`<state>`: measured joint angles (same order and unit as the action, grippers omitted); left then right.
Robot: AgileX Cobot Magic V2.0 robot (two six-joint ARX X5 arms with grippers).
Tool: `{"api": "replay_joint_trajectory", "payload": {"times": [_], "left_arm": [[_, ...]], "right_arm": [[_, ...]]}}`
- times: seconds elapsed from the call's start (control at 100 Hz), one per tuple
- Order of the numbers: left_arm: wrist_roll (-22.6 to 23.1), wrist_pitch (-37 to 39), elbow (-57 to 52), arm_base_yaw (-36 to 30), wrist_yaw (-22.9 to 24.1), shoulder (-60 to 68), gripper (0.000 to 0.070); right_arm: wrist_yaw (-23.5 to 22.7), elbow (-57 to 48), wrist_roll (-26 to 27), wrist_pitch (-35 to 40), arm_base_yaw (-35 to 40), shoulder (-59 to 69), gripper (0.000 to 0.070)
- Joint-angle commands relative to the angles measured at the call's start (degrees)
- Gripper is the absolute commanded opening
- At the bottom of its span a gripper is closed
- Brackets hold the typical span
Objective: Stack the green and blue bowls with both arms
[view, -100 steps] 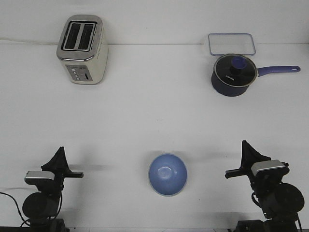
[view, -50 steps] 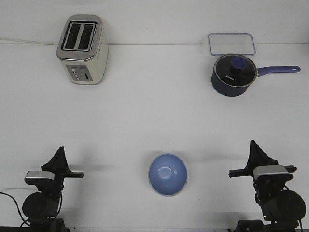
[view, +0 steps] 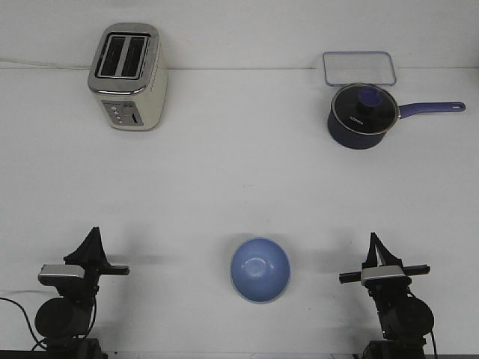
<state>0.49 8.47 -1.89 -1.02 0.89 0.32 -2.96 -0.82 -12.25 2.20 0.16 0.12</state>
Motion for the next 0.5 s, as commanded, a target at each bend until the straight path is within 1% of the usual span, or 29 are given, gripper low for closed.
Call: {"api": "replay_joint_trajectory", "payload": {"times": [0.0,0.15,0.49], "left_arm": [[-0.31,0.59,1.07,-0.02,-0.28,-0.07,0.0015],[-0.31,0.52,1.09,-0.02,-0.28,-0.07,0.0015],[-0.31,0.63,1.07,-0.02,-0.28,-0.09,0.0015]], "right_arm": [[0.37,0.09,-1.27,-1.97,-0.07,-0.07,0.0000],[0.00,0.07,-1.22,-3.76,-0.07,-0.07,0.0000],[0.02,0.07,-1.22,-3.78,-0.07,-0.07,0.0000]]}}
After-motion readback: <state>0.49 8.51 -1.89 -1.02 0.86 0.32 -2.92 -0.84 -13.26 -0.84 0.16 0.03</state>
